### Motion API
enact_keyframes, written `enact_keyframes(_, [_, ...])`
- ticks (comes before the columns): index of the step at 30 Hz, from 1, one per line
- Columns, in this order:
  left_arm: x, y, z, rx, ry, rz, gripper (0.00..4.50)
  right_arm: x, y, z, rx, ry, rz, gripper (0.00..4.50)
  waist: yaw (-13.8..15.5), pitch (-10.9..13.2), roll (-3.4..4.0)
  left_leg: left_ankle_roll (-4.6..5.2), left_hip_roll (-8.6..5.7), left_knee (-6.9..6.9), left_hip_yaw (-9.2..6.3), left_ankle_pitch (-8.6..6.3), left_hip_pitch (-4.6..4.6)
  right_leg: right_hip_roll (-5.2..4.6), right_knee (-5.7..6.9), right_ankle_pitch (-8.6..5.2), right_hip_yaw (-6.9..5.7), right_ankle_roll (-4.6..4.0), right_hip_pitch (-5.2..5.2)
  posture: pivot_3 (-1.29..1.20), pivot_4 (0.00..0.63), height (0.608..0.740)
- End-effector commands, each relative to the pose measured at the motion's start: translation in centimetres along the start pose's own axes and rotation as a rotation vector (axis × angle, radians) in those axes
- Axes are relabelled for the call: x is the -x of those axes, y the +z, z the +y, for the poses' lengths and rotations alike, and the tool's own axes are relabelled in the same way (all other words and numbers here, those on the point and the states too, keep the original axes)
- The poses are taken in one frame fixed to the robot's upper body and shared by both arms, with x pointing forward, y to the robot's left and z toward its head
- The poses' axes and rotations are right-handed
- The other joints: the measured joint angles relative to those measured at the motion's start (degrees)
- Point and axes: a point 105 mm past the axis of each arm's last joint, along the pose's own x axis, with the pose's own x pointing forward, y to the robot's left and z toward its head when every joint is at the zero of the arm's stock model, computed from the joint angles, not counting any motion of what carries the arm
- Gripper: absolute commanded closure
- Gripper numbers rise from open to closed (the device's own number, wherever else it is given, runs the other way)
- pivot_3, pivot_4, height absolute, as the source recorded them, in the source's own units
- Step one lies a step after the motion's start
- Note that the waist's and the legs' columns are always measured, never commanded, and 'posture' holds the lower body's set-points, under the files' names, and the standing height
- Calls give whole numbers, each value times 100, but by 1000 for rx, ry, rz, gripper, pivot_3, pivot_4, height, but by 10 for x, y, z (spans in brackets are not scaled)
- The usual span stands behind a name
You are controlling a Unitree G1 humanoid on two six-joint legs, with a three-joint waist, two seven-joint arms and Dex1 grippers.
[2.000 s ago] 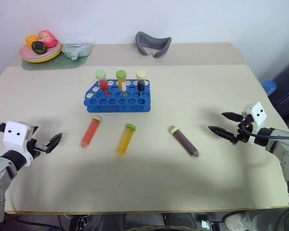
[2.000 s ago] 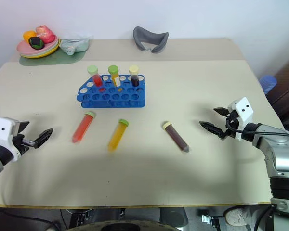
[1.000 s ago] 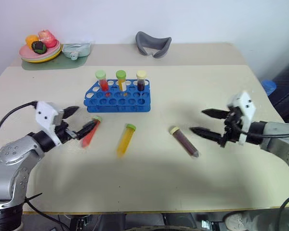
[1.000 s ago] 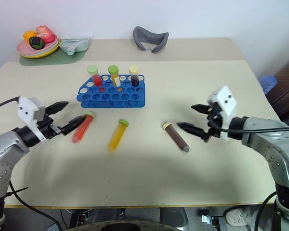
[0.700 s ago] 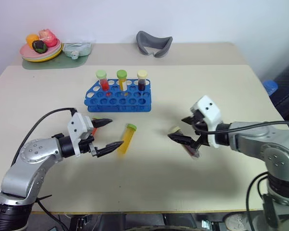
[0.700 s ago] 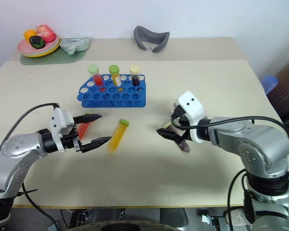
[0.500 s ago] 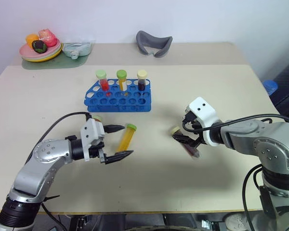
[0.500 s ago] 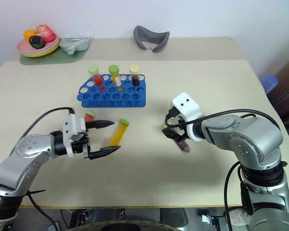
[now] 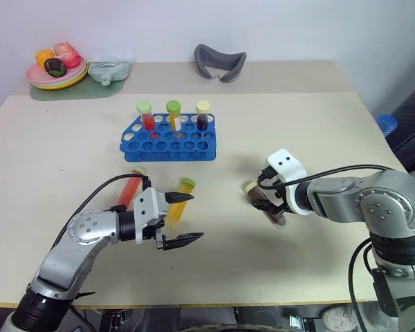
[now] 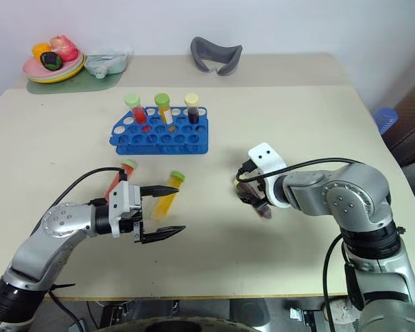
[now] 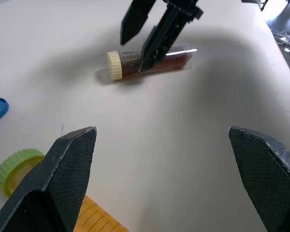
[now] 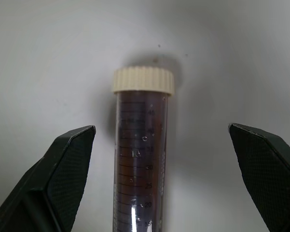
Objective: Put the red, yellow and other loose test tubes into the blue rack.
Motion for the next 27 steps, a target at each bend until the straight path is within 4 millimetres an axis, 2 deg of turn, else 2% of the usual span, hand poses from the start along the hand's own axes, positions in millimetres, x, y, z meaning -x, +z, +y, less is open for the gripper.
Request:
enact_keyframes(1, [1,6,-2,-39,12,-12,47,-1,-3,2,1,0,19,0,2,0,0,0,0,0,0,0,0,0,0,0,0,0,0,0,150,740])
enact_keyframes(5, [6,7,4,-43,37,-2,47,-4,-6,5,-1,10,36,0,2,0,0,1,0,0,0,-1,0,0,0,0,0,0,0,0,150,740])
enact_keyframes(8, [7,10,7,-47,45,-2,0,-6,-6,8,-3,18,38,779,2,0,0,1,0,0,0,-1,0,0,0,0,0,0,0,0,150,740])
enact_keyframes(11, [9,13,10,-49,49,-1,0,-7,-5,8,-4,4,33,2219,-1,0,0,1,0,0,0,-1,0,1,0,0,0,0,0,0,150,740])
enact_keyframes(20, [14,9,17,-45,67,8,0,-9,-3,7,-21,-8,30,2219,-6,0,0,2,0,0,0,-1,0,1,0,0,0,0,0,0,150,740])
enact_keyframes(25, [17,3,17,-41,74,12,0,-9,0,7,-18,-16,21,3699,-6,0,0,2,1,0,0,-1,0,2,-1,0,0,0,0,0,150,740])
enact_keyframes(27, [18,0,16,-40,77,14,0,-9,3,7,-16,-13,14,3699,-14,0,0,2,1,0,0,-1,1,1,-1,0,0,0,0,0,150,740])
